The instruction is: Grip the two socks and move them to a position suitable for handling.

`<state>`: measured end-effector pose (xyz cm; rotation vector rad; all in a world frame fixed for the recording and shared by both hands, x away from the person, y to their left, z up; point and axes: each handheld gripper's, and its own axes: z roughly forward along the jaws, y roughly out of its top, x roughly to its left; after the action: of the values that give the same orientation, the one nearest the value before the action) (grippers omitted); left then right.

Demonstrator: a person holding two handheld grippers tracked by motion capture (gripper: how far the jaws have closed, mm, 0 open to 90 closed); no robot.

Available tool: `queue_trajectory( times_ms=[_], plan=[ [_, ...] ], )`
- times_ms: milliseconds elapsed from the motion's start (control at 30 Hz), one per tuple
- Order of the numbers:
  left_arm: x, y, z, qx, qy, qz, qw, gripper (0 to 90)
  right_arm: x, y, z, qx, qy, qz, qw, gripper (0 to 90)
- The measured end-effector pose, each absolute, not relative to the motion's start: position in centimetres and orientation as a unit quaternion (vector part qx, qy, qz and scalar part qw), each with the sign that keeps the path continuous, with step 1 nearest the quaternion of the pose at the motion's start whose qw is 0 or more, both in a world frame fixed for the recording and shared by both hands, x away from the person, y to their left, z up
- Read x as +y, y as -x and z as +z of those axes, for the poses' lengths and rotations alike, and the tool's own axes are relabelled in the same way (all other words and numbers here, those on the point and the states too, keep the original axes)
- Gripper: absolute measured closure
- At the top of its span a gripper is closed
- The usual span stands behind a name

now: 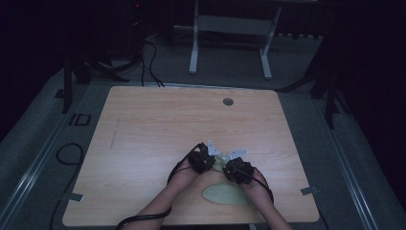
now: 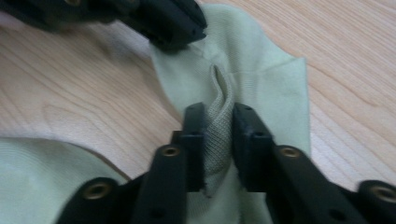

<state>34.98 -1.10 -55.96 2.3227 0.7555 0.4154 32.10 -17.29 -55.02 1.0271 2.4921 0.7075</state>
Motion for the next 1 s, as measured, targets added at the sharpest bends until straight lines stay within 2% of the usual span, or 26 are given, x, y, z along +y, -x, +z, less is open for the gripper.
queue_trajectory(
  times_ms=[200, 467, 767, 1000],
  plan=[
    [-0.7, -34.9, -56.1, 0.287, -0.884, 0.158, 0.334, 87.4, -18.1, -32.4, -54.3, 0.872, -0.376, 0.268, 0.161, 82.1],
    [-0.3, -34.7, -56.1, 0.289, -0.883, 0.164, 0.331, 87.4, -22.3, -33.6, -51.5, 0.840, -0.418, 0.299, 0.173, 81.9],
    [-0.3, -34.9, -56.0, 0.279, -0.890, 0.163, 0.322, 87.3, -25.8, -35.6, -52.1, 0.824, -0.461, 0.286, 0.162, 81.5],
    [-0.2, -35.1, -55.5, 0.286, -0.887, 0.158, 0.327, 85.1, -27.0, -36.3, -52.6, 0.813, -0.485, 0.276, 0.165, 69.7]
  ],
)
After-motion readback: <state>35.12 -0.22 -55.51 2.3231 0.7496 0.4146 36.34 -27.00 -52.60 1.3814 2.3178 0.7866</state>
